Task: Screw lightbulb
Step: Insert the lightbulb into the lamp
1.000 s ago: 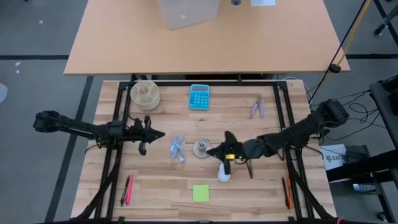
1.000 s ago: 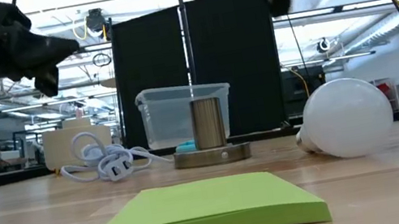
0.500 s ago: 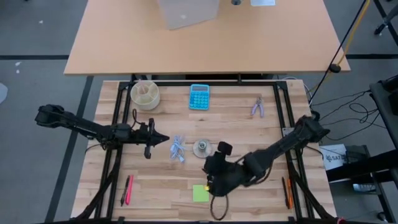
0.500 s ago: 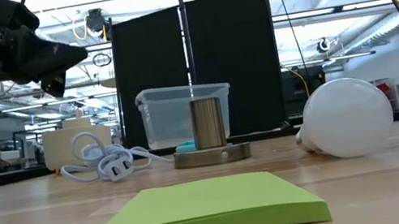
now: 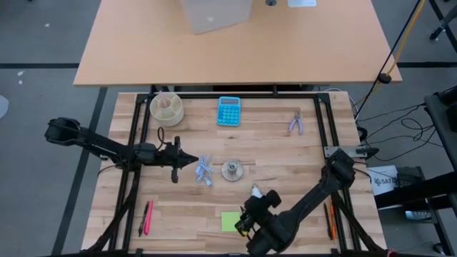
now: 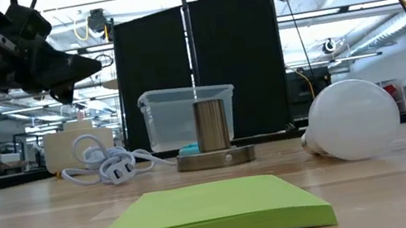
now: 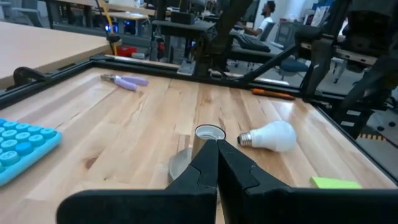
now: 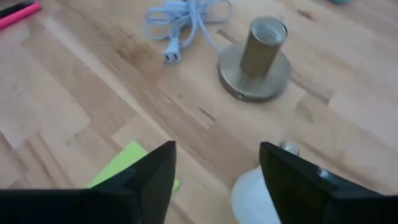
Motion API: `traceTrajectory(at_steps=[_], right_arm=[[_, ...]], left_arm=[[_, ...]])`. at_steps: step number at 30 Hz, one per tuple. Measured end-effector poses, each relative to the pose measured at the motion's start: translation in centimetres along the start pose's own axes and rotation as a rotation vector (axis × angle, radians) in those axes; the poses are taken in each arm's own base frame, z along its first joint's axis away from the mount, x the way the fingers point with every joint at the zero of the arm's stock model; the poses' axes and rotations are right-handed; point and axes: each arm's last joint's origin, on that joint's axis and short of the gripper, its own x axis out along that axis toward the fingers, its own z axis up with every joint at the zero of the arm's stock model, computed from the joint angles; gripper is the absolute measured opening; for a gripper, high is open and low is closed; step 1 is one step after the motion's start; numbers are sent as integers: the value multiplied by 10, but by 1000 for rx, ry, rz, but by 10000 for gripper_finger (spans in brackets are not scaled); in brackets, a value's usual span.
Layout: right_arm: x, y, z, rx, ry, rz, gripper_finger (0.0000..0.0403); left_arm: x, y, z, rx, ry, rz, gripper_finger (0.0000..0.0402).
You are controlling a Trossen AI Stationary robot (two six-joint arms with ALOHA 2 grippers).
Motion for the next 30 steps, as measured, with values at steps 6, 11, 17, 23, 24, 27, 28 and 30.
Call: traceTrajectory(at_steps=[6,11,17,23,24,27,28,30], right_arm=[[-2,-3,-18,97,52,-52,303],[7,-4,-27,144,78,-111,321],[27,-3,-31,180,114,-175,319],[43,-3,-27,198,155,-230,318],[44,-3,-26,201,157,-234,318],[51,-3,-26,200,197,-263,318],[53,-3,-27,195,221,-273,318],[57,-3,-28,190,246,-284,318]], left_arm=[[0,0,0,-1,1,0,0],[0,0,0,0,5,-15,0],[0,-1,0,0,7,-30,0],[0,-1,0,1,5,-18,0],[0,0,0,1,5,-14,0],[0,0,0,2,5,-13,0],[0,0,-1,3,7,-12,0],[0,0,-1,5,13,-11,0]])
